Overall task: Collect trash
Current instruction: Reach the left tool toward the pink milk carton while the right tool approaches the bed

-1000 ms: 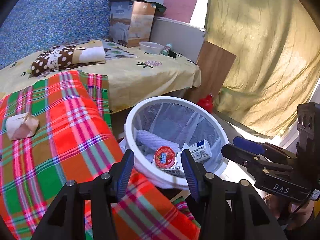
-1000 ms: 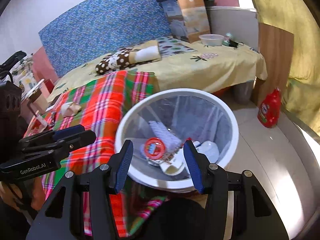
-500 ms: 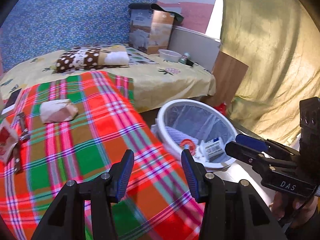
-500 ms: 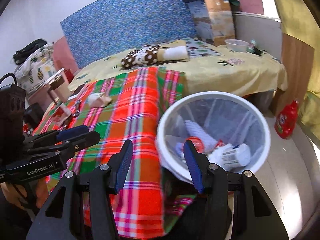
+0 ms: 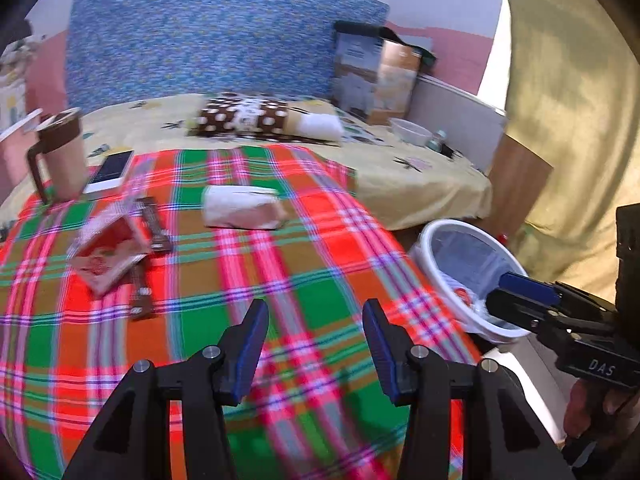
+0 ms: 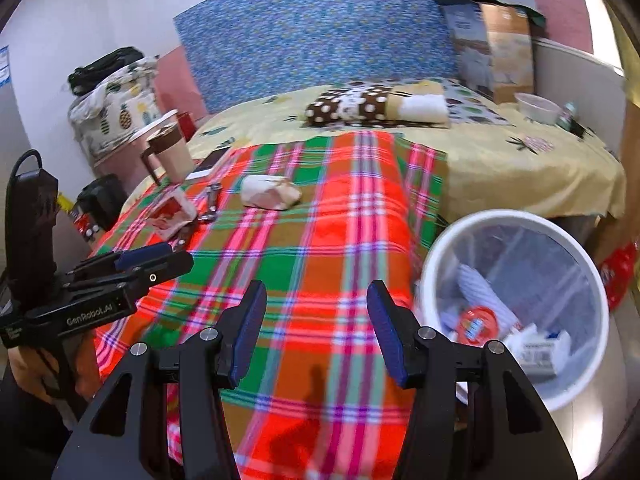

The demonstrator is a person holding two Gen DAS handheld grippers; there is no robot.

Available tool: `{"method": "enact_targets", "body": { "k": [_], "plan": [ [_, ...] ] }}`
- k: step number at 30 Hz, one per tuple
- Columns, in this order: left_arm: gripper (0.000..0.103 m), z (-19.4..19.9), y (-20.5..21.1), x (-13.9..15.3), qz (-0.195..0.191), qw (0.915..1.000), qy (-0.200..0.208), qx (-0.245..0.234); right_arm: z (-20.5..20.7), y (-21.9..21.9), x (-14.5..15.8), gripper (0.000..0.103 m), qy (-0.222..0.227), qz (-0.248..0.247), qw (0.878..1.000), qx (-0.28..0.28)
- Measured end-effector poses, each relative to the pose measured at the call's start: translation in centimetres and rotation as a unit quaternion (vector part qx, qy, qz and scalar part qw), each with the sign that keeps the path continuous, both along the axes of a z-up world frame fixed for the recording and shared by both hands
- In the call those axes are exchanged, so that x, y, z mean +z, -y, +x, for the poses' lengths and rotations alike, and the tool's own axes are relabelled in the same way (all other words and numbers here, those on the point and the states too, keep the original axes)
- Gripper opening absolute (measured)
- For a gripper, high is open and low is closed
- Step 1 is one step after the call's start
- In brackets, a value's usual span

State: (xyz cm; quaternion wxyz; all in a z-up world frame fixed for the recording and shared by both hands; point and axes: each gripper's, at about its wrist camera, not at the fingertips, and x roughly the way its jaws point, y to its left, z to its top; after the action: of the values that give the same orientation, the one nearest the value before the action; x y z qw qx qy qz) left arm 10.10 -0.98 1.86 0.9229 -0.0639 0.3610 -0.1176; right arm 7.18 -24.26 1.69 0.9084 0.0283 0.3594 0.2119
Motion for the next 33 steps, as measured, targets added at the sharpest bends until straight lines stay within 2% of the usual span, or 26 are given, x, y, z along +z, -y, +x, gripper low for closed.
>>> {"method": "enact_targets", "body": {
  "k": [9, 18, 20, 23, 33],
  "plan": [
    [0.049, 0.5, -6.3, -0.1, 0.005, 0.9981, 0.001, 0.061, 1.5, -3.6, 0.1, 0.054, -0.005, 0.004, 0.999, 0.041],
    [0.049, 2.4, -12.1, 0.0, 0.038, 0.9939, 0.008, 0.103, 2.5, -6.0, -0.2, 0.054, -0.017, 0.008, 0.998, 0.061],
    [0.049, 3.0, -12.8, -0.1, 0.048, 0.9935, 0.009, 0.103, 2.6, -6.4, -0.4, 0.054, -0.02, 0.007, 0.998, 0.065],
    [0.056, 4.1, -13.9, -0.4, 0.058, 0.9944, 0.007, 0.088, 2.8, -6.8, -0.7, 0.054, -0.025, 0.005, 0.997, 0.067],
    [0.062, 7.6, -15.7, -2.0, 0.084, 0.9961, -0.002, 0.028, 3.5, -7.6, -1.1, 0.054, -0.038, -0.002, 0.997, 0.068]
  ]
}}
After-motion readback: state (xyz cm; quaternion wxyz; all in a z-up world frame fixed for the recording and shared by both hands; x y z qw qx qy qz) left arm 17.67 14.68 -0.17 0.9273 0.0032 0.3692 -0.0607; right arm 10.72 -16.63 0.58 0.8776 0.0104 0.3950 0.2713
